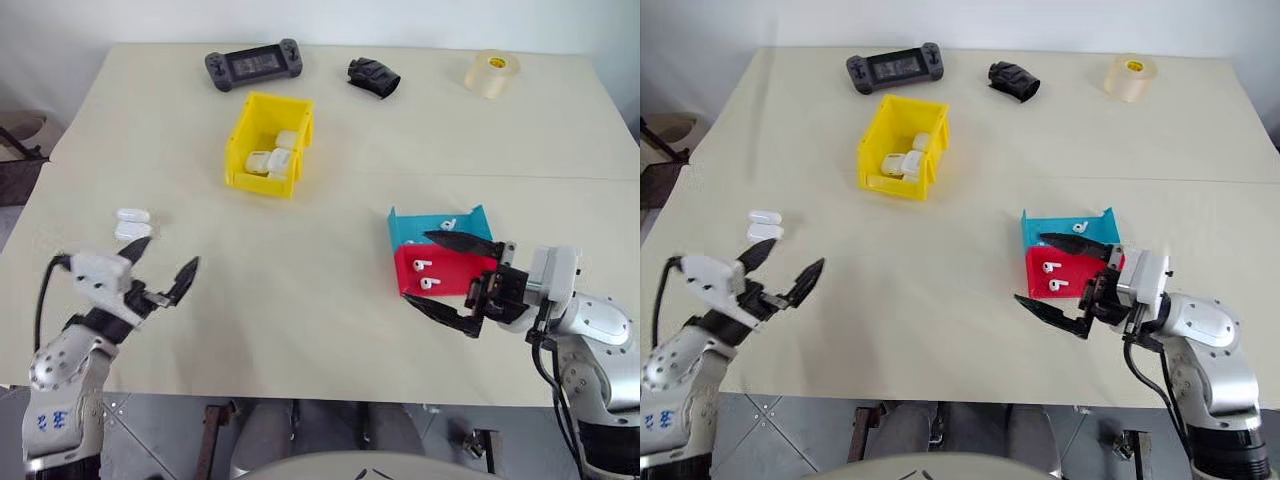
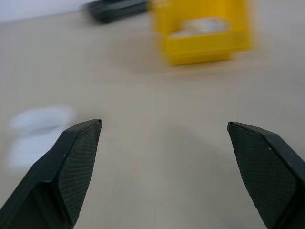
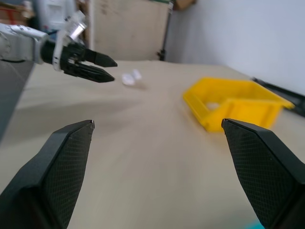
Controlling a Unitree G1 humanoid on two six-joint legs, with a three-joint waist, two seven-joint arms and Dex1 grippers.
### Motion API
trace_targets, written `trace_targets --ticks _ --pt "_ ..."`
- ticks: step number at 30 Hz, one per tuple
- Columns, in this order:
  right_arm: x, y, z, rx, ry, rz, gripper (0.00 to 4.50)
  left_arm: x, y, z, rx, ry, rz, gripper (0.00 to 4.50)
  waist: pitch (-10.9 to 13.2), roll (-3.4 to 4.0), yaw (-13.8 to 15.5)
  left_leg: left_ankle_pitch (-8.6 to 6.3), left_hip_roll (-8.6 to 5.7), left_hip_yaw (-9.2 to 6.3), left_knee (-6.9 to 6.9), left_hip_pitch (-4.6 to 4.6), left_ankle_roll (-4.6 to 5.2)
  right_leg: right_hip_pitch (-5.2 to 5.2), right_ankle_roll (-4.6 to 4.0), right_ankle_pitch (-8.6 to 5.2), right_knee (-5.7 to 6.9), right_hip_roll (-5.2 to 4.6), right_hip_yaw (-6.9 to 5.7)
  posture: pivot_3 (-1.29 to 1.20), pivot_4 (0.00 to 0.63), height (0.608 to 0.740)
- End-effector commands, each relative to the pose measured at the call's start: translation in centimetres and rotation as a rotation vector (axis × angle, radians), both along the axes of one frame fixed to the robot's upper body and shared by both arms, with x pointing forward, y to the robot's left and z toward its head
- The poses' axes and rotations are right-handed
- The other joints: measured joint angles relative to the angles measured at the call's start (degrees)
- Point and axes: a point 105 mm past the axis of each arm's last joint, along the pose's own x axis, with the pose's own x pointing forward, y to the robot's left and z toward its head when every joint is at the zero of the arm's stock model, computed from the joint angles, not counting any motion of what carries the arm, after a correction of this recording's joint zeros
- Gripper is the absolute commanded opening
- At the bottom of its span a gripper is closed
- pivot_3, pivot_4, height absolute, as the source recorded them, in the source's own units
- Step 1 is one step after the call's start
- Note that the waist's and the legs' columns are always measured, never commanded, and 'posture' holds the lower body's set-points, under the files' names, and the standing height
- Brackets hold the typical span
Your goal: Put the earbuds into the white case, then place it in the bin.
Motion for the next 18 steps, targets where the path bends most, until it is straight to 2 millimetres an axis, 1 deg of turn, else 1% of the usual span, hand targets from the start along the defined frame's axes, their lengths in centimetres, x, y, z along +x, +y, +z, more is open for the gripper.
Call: trace_targets --ticks 1,4,6,8,12,13,15,16,18 --pt "-0.2 0.9 0.2 -0.004 -0.025 0.067 4.50 -1.8 2.3 0.7 -0.012 0.000 0.180 4.49 0.00 -0.02 0.32 -0.01 0.02 0.00 -0.01 0.00 -0.01 -0.01 0.00 0.00 0.00 0.02 -0.01 0.00 0.150 0.740" --pt "0.3 1.1 0.2 0.009 -0.018 0.073 4.50 -2.5 3.0 0.2 -0.044 0.039 0.256 4.49 0.01 -0.03 1.19 0.02 0.02 -0.08 0.01 0.00 -0.06 0.00 -0.01 0.00 0.03 0.04 -0.05 0.00 0.150 0.740" --pt "0.5 0.8 0.0 0.001 -0.012 0.070 4.50 -2.2 3.3 0.4 -0.059 0.053 0.272 4.49 -0.01 -0.05 1.17 0.01 -0.01 -0.06 0.02 0.00 -0.06 0.02 -0.01 0.00 0.01 0.01 -0.02 0.00 0.150 0.740" --pt "0.7 0.3 -0.1 -0.012 -0.005 0.056 4.50 -1.2 3.4 0.7 -0.066 0.087 0.260 4.49 -0.01 -0.06 1.18 0.01 -0.02 -0.06 0.02 0.00 -0.06 0.02 -0.01 0.00 0.02 0.01 -0.02 0.00 0.150 0.740" --pt "0.9 -0.9 -0.3 -0.027 0.010 0.011 4.50 1.6 3.7 1.7 -0.020 0.199 0.223 4.49 -0.01 -0.05 0.98 0.04 -0.01 -0.10 0.00 0.00 -0.10 -0.05 -0.04 -0.01 0.15 0.05 -0.02 0.00 0.150 0.740" --pt "0.9 -0.9 -0.4 -0.026 0.012 0.002 4.50 2.4 3.7 2.1 -0.018 0.218 0.203 4.49 -0.01 -0.05 0.87 0.04 -0.02 -0.10 -0.01 0.01 -0.10 -0.05 -0.04 -0.01 0.17 0.05 -0.01 0.00 0.150 0.740" --pt "0.9 -0.8 -0.5 -0.023 0.018 -0.009 4.50 4.0 4.7 2.7 0.011 0.295 0.214 4.49 -0.01 -0.05 0.81 0.04 -0.02 -0.07 -0.04 0.03 -0.10 -0.08 -0.04 -0.01 0.22 0.05 0.03 0.00 0.150 0.740" --pt "0.8 -0.7 -0.5 -0.019 0.020 -0.014 4.50 4.6 5.2 2.7 0.020 0.353 0.225 4.49 -0.01 -0.05 0.71 0.04 -0.01 -0.08 -0.05 0.02 -0.10 -0.13 -0.04 -0.02 0.23 0.08 0.01 0.00 0.150 0.740" --pt "0.5 -0.4 -0.4 -0.011 0.020 -0.019 4.50 5.5 5.5 2.9 0.029 0.432 0.208 4.49 -0.02 -0.05 0.21 0.04 -0.02 -0.03 -0.12 0.01 -0.11 -0.21 -0.05 -0.02 0.40 0.09 0.08 0.00 0.150 0.740"
